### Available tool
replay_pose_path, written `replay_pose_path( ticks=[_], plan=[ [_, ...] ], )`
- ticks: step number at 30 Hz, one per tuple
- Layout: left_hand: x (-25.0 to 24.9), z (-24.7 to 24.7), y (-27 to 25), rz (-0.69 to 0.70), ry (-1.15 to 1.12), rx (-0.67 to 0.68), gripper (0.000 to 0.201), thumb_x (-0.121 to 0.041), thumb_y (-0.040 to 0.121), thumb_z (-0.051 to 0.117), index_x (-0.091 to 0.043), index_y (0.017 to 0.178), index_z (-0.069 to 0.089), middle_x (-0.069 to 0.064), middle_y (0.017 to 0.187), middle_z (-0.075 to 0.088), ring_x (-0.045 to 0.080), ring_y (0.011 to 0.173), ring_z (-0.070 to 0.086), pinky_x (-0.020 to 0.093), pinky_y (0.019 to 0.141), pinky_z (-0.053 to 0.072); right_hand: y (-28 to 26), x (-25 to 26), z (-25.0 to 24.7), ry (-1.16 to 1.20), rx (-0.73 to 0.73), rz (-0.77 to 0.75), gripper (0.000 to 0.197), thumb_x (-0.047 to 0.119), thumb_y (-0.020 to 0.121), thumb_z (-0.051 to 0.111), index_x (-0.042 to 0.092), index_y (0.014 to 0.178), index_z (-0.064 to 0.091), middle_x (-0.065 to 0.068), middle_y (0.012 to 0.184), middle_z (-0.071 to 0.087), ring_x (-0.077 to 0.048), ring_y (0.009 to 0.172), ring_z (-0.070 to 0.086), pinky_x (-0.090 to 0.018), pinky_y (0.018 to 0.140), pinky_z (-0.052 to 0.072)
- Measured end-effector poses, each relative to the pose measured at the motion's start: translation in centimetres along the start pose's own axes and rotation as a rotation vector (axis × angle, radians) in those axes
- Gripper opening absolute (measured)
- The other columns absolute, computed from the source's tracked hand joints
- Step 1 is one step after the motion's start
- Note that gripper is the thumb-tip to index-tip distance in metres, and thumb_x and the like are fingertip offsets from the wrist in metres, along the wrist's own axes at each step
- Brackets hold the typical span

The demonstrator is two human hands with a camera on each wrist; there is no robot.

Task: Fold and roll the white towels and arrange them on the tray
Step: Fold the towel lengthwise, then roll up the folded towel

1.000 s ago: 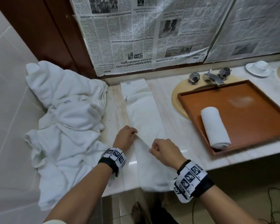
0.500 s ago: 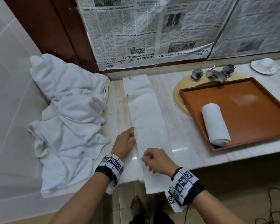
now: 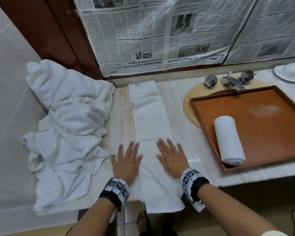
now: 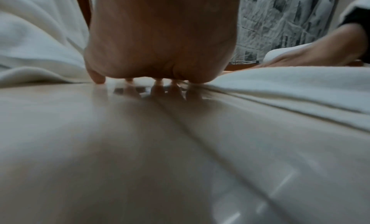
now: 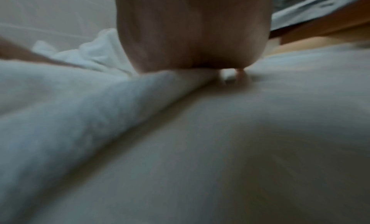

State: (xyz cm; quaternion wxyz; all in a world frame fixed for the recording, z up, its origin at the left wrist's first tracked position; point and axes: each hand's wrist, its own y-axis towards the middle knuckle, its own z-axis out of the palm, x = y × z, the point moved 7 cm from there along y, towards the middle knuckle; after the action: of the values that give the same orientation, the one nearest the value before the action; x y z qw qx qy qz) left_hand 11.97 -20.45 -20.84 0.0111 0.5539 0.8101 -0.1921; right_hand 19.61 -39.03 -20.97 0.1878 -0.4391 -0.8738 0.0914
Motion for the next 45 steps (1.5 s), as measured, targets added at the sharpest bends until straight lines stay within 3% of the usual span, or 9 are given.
replay_pose_path(
  ticks=[3, 7, 10, 16, 22, 26, 32, 39, 45],
  plan=[
    [1.2, -0.8, 0.0, -0.072, -0.091, -0.046, 0.055, -0.057, 0.103, 0.015, -0.05, 0.154, -0.003, -0.028, 0.161, -0.011, 0.017, 0.153, -0.01, 0.055, 0.119, 0.003, -0.5, -1.3, -0.7, 0.053, -0.061, 0.109, 0.069, 0.053, 0.092, -0.01, 0.026, 0.156, -0.011, 0.016, 0.157, -0.024, -0.012, 0.149, -0.019, -0.045, 0.121, -0.01],
    [-3.1, -0.2, -0.3, 0.075, -0.109, -0.025, 0.055, -0.053, 0.104, 0.014, -0.046, 0.155, -0.007, -0.028, 0.16, -0.017, 0.014, 0.151, -0.016, 0.054, 0.12, 0.003, -0.5, 2.8, -0.7, 0.069, -0.083, -0.065, 0.059, 0.047, 0.103, 0.003, 0.025, 0.156, -0.006, 0.014, 0.159, -0.018, -0.011, 0.149, -0.02, -0.041, 0.119, -0.013],
    [-4.6, 0.8, 0.2, 0.066, -0.04, 0.016, 0.055, -0.05, 0.105, 0.01, -0.043, 0.156, -0.008, -0.028, 0.159, -0.021, 0.017, 0.152, -0.018, 0.055, 0.121, 0.0, 1.0, 3.4, -0.4, 0.017, -0.064, -0.087, 0.066, 0.048, 0.097, -0.01, 0.024, 0.157, -0.002, 0.015, 0.158, -0.017, -0.014, 0.15, -0.014, -0.041, 0.117, -0.016],
    [-0.6, -1.2, 2.6, -0.077, -0.029, 0.005, 0.054, -0.051, 0.105, 0.011, -0.047, 0.155, -0.01, -0.026, 0.162, -0.016, 0.02, 0.152, -0.014, 0.058, 0.12, 0.001, 3.5, -3.5, -2.6, 0.038, -0.046, 0.137, 0.058, 0.046, 0.103, 0.003, 0.027, 0.156, -0.011, 0.016, 0.159, -0.022, -0.014, 0.15, -0.016, -0.046, 0.12, -0.01],
    [-3.7, -2.0, 4.8, 0.062, -0.059, -0.022, 0.054, -0.052, 0.103, 0.007, -0.049, 0.154, -0.008, -0.028, 0.161, -0.017, 0.018, 0.153, -0.011, 0.056, 0.119, 0.006, 4.9, 1.6, -3.2, 0.012, -0.049, -0.123, 0.075, 0.057, 0.09, -0.015, 0.025, 0.158, -0.004, 0.014, 0.161, -0.015, -0.013, 0.151, -0.013, -0.048, 0.122, -0.006],
    [-4.6, -1.7, 7.3, 0.044, 0.004, 0.045, 0.053, -0.049, 0.106, 0.011, -0.047, 0.155, -0.008, -0.029, 0.159, -0.021, 0.021, 0.152, -0.015, 0.058, 0.119, 0.001, 7.4, 1.5, -3.3, -0.01, -0.044, -0.111, 0.088, 0.061, 0.077, -0.031, 0.029, 0.156, -0.009, 0.015, 0.163, -0.014, -0.012, 0.15, -0.015, -0.044, 0.12, -0.011],
    [-4.3, -2.9, 9.5, 0.028, 0.018, 0.052, 0.053, -0.049, 0.105, 0.011, -0.05, 0.154, -0.009, -0.031, 0.158, -0.02, 0.023, 0.152, -0.015, 0.06, 0.118, 0.0, 10.3, -1.3, -4.5, -0.023, -0.028, -0.06, 0.083, 0.062, 0.083, -0.022, 0.024, 0.156, -0.01, 0.014, 0.155, -0.025, -0.008, 0.15, -0.015, -0.037, 0.12, -0.01],
    [-3.9, -3.9, 15.1, -0.017, 0.016, 0.072, 0.056, -0.056, 0.103, 0.009, -0.048, 0.154, -0.012, -0.032, 0.158, -0.021, 0.023, 0.152, -0.015, 0.061, 0.118, -0.002, 15.5, -2.6, -6.2, -0.033, -0.014, -0.018, 0.061, 0.047, 0.104, 0.007, 0.02, 0.156, -0.011, 0.005, 0.163, -0.019, -0.008, 0.149, -0.015, -0.038, 0.122, -0.008],
    [-3.5, -4.9, 19.5, -0.036, 0.029, 0.081, 0.057, -0.061, 0.102, 0.007, -0.047, 0.154, -0.013, -0.031, 0.157, -0.023, 0.026, 0.151, -0.018, 0.063, 0.117, -0.005, 19.8, -3.6, -7.7, -0.045, -0.033, -0.03, 0.06, 0.045, 0.106, 0.011, 0.02, 0.157, -0.009, 0.006, 0.163, -0.017, -0.008, 0.15, -0.013, -0.038, 0.122, -0.006]
  ],
)
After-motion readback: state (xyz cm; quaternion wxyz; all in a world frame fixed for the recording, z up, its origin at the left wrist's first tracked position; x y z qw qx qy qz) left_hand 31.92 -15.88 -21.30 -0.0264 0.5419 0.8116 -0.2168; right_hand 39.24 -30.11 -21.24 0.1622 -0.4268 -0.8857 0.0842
